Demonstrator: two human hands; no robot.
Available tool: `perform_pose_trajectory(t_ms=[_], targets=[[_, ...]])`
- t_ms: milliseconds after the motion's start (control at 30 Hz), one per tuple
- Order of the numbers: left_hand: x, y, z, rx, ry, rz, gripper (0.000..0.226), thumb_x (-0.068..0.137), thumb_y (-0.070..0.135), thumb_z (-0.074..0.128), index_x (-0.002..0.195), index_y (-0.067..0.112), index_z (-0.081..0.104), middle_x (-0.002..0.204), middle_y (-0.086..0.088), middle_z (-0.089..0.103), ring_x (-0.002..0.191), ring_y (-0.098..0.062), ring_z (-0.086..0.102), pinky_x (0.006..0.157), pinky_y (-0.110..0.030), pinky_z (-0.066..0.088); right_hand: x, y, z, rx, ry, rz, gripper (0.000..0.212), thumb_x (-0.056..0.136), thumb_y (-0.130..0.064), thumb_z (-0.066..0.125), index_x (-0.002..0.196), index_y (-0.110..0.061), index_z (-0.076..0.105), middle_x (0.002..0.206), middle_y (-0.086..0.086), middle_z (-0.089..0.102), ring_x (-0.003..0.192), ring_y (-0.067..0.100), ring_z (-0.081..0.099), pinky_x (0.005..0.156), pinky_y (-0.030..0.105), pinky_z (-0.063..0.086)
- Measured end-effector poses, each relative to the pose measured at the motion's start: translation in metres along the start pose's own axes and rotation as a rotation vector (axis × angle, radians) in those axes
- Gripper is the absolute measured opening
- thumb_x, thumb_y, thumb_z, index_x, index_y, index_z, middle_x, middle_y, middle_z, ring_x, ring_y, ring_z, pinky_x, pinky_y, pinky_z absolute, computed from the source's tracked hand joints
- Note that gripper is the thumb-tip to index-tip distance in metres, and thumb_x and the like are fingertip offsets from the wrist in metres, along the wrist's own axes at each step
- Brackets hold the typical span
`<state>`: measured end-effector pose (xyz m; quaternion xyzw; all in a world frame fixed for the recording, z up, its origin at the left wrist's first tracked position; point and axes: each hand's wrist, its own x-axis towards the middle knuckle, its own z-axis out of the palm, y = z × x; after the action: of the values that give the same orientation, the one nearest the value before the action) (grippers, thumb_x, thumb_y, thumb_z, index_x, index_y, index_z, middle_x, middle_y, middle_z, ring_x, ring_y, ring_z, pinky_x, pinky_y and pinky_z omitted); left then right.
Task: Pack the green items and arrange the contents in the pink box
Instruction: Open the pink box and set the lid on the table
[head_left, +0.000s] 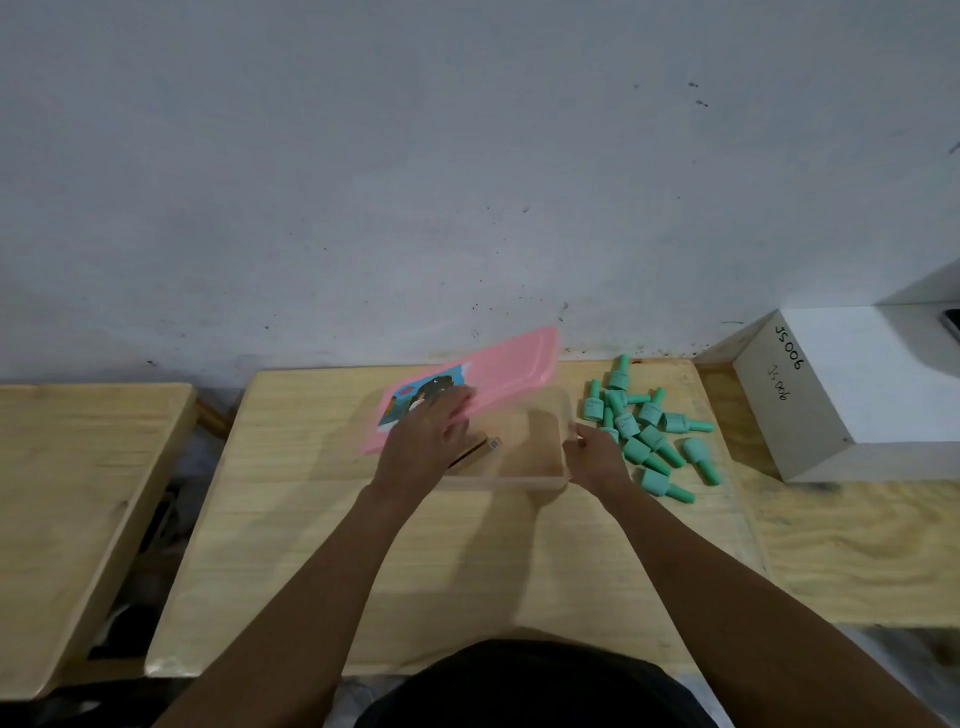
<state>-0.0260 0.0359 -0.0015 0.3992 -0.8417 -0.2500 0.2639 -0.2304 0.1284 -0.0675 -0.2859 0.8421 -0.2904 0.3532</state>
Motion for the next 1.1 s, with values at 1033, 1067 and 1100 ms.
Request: perform_pose_trajectory(t_ms=[1033,1067,1100], targets=[[-0.024,-0.175,-0.055,-0.06,0.121,-0.915,0.052,0.09,0.024,0.059,0.136,0.003,0.044,0.13,-0.026,0.054,0.119,-0.042,0.051,0.098,-0.046,0.042,0.013,-0.031,0.019,-0.106,0.248,0.02,0.056,0.092,0.001,0.04,0.146,-0.014,0.041,0.139,0.016,0.053,0.128,0.034,0.048,0.102,0.039,0.039],[-0.027,-0.177,-0.05,0.017,0.092,-0.912,0.057,0.089,0.027,0.06,0.138,0.006,0.04,0.131,-0.026,0.05,0.12,-0.044,0.048,0.097,-0.049,0.042,0.013,-0.031,0.021,-0.102,0.256,0.029,0.057,0.092,0.001,0.039,0.146,-0.015,0.04,0.14,0.015,0.052,0.128,0.034,0.048,0.102,0.039,0.04],[-0.031,-0.176,-0.045,0.123,0.056,-0.9,0.062,0.088,0.033,0.061,0.14,0.008,0.037,0.134,-0.026,0.046,0.122,-0.044,0.045,0.097,-0.051,0.042,0.013,-0.03,0.023,-0.103,0.261,0.037,0.057,0.092,0.0,0.039,0.147,-0.015,0.039,0.141,0.015,0.052,0.128,0.033,0.048,0.102,0.04,0.04]])
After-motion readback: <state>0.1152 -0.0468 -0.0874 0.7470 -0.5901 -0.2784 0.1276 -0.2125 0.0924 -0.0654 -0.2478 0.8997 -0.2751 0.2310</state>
